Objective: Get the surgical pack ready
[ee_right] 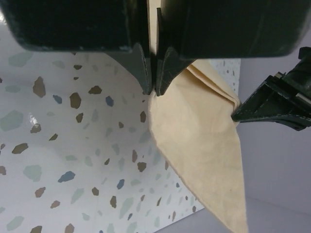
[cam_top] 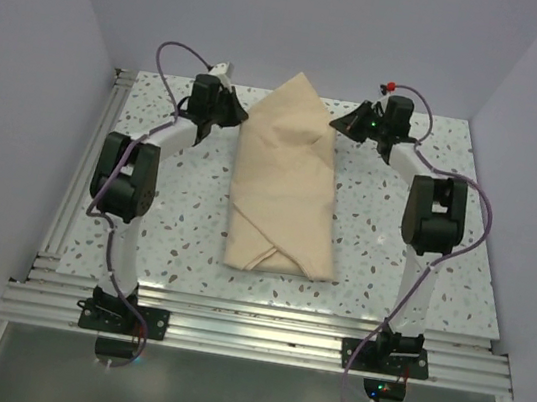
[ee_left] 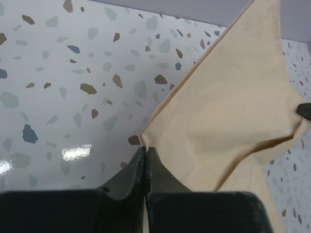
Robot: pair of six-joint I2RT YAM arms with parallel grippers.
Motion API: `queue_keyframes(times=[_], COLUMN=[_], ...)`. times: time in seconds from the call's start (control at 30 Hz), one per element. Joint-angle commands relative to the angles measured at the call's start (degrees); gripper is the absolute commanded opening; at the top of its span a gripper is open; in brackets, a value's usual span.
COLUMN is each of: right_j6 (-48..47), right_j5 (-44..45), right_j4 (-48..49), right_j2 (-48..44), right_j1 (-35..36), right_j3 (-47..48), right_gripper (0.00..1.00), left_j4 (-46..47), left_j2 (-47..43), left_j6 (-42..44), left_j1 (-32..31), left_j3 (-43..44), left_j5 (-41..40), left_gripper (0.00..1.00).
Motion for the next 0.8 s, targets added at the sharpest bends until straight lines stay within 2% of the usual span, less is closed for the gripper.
queue_keyframes(times=[0.0, 0.37, 0.77], right_j6=[0.25, -3.00, -8.71], right_j5=[-2.55, -2.82, -0.71], right_j4=[4.45, 1.82, -6.78], right_j2=[-9.10, -27.40, -45.67], right_j1=[0.02, 0.02, 0.02], right_j3=[-5.86, -21.70, -33.56], right_gripper=[0.00, 0.00, 0.00], left_j4=[3.32, 0.07, -10.48], left_j2=[-9.23, -26.64, -41.40], left_j6=[-0.23, 0.91, 3.81], left_j1=[0.01, -3.15, -9.48], left_j3=[-5.32, -20.26, -25.10], left_j5=[1.29, 0.94, -4.34], left_gripper=[0.00, 0.00, 0.00])
